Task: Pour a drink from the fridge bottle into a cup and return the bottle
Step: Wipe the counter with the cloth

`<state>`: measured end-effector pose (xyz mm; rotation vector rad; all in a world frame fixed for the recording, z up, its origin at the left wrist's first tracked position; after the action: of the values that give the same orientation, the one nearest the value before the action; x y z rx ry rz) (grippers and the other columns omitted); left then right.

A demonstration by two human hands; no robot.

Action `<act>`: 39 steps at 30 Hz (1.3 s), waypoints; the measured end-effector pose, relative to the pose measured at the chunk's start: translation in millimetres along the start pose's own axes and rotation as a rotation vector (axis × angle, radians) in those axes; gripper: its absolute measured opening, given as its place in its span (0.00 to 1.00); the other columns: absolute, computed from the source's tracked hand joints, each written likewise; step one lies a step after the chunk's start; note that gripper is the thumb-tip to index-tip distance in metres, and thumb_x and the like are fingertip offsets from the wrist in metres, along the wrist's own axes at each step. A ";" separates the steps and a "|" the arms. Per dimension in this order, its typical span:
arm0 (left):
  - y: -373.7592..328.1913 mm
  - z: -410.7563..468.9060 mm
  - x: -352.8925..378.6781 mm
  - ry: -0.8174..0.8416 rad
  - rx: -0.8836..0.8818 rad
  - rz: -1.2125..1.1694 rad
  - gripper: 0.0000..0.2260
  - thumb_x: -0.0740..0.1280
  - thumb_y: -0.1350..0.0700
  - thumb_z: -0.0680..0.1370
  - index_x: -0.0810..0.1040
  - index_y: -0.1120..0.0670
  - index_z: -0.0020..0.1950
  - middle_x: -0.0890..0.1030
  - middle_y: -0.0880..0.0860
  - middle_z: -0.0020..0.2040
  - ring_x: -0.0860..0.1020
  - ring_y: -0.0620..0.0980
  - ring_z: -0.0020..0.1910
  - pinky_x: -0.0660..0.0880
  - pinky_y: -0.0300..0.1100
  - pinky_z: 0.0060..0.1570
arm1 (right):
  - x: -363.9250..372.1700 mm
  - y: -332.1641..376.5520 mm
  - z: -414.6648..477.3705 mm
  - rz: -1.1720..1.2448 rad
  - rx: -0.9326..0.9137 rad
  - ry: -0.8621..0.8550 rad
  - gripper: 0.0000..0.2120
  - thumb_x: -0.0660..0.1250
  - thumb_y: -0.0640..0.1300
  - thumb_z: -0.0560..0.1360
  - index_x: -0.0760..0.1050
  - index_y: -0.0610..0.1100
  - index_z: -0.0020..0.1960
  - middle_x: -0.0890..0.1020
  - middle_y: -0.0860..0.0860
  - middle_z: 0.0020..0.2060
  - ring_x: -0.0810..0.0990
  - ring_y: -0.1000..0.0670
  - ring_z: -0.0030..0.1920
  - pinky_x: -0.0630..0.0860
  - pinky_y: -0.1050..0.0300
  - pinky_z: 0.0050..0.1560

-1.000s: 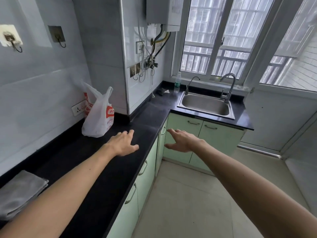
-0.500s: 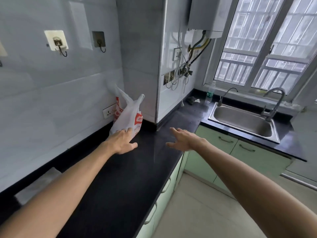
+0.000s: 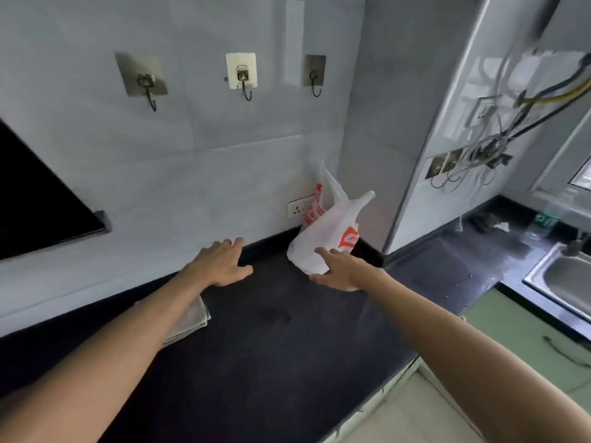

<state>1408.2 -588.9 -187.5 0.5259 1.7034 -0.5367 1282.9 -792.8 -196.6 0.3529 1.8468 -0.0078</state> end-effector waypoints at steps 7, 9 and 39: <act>57.2 -18.9 18.1 0.014 -0.218 -0.052 0.31 0.60 0.41 0.78 0.59 0.55 0.76 0.72 0.59 0.67 0.72 0.59 0.63 0.73 0.54 0.59 | 5.5 53.6 63.9 -0.043 -0.204 0.085 0.37 0.59 0.64 0.78 0.48 0.50 0.80 0.66 0.43 0.73 0.69 0.39 0.70 0.69 0.42 0.68; 71.4 -28.6 25.5 0.014 -0.279 -0.056 0.29 0.59 0.41 0.78 0.61 0.56 0.74 0.73 0.59 0.65 0.73 0.59 0.61 0.73 0.54 0.56 | 10.6 69.6 76.3 -0.058 -0.256 0.104 0.37 0.59 0.64 0.78 0.48 0.50 0.80 0.65 0.43 0.74 0.69 0.39 0.70 0.69 0.41 0.68; 92.8 -124.2 279.4 0.177 -0.639 -0.122 0.36 0.52 0.40 0.81 0.44 0.56 0.81 0.44 0.67 0.80 0.45 0.70 0.78 0.50 0.63 0.76 | 174.7 145.2 154.0 -0.039 -0.555 0.198 0.34 0.61 0.59 0.79 0.51 0.50 0.79 0.54 0.46 0.75 0.55 0.41 0.75 0.63 0.39 0.71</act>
<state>1317.4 -424.0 -445.7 0.0068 1.9604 -0.0100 1417.1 -641.3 -381.9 -0.0744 1.9601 0.5196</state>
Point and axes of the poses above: each hand's wrist, its own z-axis towards the middle knuckle, its own x-axis out of the palm, y = z × x, the point moved 9 cm from there along z, towards the middle knuckle
